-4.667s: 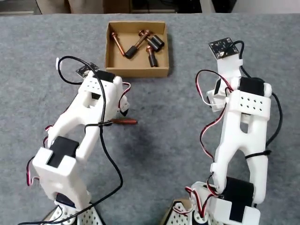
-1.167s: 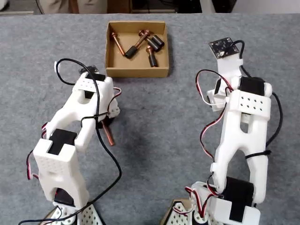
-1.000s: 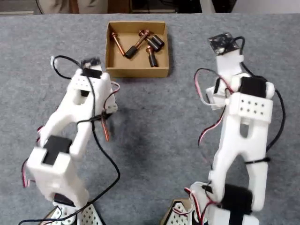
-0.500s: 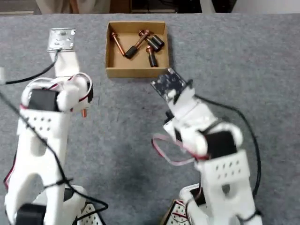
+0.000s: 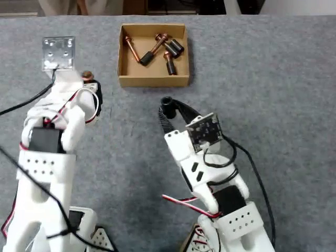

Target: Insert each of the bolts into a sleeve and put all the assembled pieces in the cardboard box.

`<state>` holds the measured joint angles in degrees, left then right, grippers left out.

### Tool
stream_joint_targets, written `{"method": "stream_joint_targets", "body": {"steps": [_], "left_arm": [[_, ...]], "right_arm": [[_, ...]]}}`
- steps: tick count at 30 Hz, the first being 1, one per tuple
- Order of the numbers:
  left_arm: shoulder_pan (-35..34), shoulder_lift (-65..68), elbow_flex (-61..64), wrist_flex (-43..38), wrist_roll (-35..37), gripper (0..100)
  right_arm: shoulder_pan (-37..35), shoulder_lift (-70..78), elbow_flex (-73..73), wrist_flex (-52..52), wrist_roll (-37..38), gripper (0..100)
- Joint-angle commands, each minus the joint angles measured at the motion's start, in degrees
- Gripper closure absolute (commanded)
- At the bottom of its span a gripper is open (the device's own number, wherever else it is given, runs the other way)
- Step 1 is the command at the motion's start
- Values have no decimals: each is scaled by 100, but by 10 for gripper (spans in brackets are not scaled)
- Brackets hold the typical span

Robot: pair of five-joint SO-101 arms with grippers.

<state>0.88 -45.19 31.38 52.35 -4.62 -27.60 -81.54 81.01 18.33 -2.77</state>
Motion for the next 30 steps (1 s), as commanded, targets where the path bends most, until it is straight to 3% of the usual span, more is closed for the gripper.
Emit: {"method": "stream_joint_targets", "body": {"steps": [1, 6, 12, 20, 30], "left_arm": [[-18, -629, 158, -624, 563, 981], [0, -1429, 580, -1503, 1424, 980], [360, -1965, 826, -1864, 1477, 981], [1530, -2316, 765, -1556, 369, 981], [1899, -2809, 941, -1134, 229, 981]], "right_arm": [[-277, -119, 224, -1240, -571, 997], [-927, -119, 1314, -2884, -475, 997], [-1393, -66, 1631, -2752, -642, 997], [-1631, 48, 1640, -2787, -633, 997], [-1631, 31, 1640, -2796, -695, 997]]}}
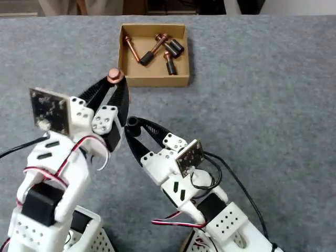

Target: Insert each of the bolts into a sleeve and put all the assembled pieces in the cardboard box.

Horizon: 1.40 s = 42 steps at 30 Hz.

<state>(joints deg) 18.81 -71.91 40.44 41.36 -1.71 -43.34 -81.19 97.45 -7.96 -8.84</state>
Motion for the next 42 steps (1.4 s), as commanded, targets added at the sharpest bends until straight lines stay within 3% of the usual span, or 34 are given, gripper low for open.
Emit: {"method": "stream_joint_targets", "body": {"steps": [1, 4, 15, 21, 33, 35, 42], "left_arm": [[105, -127, 114, -53, -62, 981], [211, -48, 440, -264, -62, 981], [211, -66, 571, -220, -70, 981], [264, -48, 229, 413, -53, 981], [264, -22, -9, 246, -79, 981], [273, -4, -158, 308, -360, 981], [782, 453, -844, 1442, -738, 981]], "right_arm": [[-57, -4, -4, -167, -229, 997], [-57, 4, -4, -123, -615, 997], [180, -40, -4, -352, -484, 997], [286, -40, -4, -396, -431, 997], [268, 4, -4, -369, -448, 997], [268, 4, -4, -360, -448, 997], [259, 4, -4, -343, -440, 997]]}}
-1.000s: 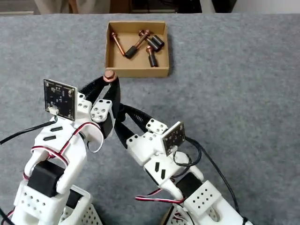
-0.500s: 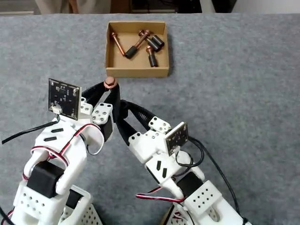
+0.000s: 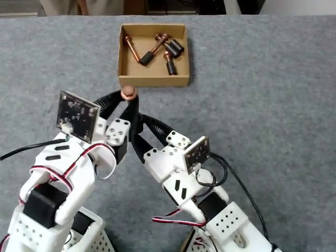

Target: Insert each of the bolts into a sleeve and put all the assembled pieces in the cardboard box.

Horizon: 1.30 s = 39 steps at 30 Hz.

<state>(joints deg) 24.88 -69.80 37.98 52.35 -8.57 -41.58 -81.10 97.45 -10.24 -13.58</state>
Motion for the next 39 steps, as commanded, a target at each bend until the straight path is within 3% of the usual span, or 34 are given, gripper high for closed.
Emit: {"method": "stream_joint_targets", "body": {"steps": [1, 7, 29, 34, 39], "left_arm": [[167, 391, -774, 413, -9, 981], [193, 1086, -1495, 703, 62, 981], [-18, 1200, -879, 651, 79, 981], [-316, 1200, -835, 299, 563, 981], [-193, 1209, -818, 325, 545, 979]], "right_arm": [[84, -4, -4, -62, 44, 997], [84, -48, -4, 158, 35, 997], [101, -66, -4, -290, 26, 997], [101, -66, -4, -308, 26, 997], [110, -57, -4, -308, 26, 997]]}}
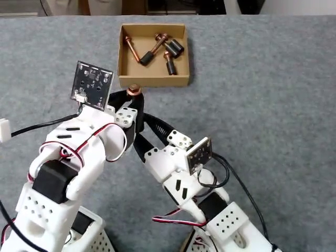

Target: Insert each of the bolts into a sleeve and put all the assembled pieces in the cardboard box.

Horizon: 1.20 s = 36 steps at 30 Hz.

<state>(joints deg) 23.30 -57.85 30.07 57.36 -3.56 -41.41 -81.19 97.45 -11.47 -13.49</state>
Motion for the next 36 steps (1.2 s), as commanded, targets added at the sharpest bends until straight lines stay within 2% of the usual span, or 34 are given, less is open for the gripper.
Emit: {"method": "stream_joint_targets", "body": {"steps": [1, 7, 13, 19, 24, 32, 36], "left_arm": [[-44, 13, -26, -176, 44, 978], [-53, 4, 202, -176, 35, 868], [-53, 4, 202, -202, 35, 856], [-571, 4, 167, 0, 44, 767], [-598, 4, 149, 413, 35, 760], [-730, 4, -193, 440, 35, 749], [-1081, -207, -580, 440, 35, 863]], "right_arm": [[92, -48, -4, -185, 18, 997], [75, -48, -4, -167, 35, 997], [92, -48, -4, -167, 35, 997], [92, -48, -4, -167, 35, 997], [92, -48, -4, -167, 35, 997], [101, -40, -4, -167, 35, 997], [356, 4, -4, -167, 18, 997]]}}
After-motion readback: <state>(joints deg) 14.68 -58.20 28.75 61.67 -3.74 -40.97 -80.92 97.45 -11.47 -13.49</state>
